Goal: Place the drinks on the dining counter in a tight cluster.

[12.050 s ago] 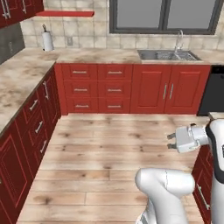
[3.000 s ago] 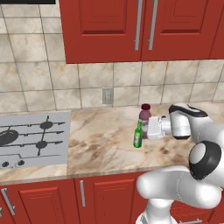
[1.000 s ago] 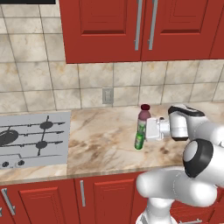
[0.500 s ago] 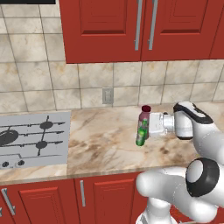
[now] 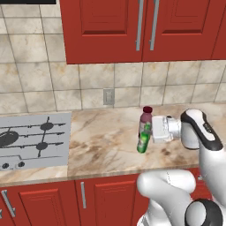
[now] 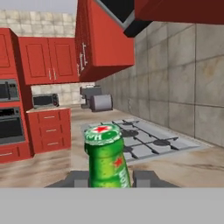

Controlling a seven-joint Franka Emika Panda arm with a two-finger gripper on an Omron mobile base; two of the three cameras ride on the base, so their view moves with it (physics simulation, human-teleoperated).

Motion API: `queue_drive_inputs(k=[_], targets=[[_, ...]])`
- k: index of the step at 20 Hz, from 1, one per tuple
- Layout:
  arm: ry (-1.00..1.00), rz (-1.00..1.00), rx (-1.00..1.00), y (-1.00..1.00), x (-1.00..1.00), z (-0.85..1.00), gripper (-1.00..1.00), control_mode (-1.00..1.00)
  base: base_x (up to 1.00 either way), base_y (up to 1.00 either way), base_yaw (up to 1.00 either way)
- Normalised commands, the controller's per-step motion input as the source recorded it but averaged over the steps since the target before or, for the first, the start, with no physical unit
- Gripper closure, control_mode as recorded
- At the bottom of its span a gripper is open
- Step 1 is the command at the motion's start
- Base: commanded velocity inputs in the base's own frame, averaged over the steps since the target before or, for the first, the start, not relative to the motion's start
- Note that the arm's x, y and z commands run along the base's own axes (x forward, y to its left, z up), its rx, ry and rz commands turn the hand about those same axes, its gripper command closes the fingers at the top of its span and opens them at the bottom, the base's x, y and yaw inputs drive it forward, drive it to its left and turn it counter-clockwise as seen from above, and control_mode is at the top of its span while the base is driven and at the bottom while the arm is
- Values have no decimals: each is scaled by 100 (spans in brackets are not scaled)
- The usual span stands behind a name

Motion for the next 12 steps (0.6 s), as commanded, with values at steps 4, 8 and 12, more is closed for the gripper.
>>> queue_drive_inputs(k=[4, 8, 12], targets=[[0, 0, 0, 9, -46, 31, 100, -100, 0, 0, 0], [0, 0, 0, 6, -48, 33, 100, -100, 0, 0, 0], [0, 0, 0, 6, -50, 18, 100, -100, 0, 0, 0]])
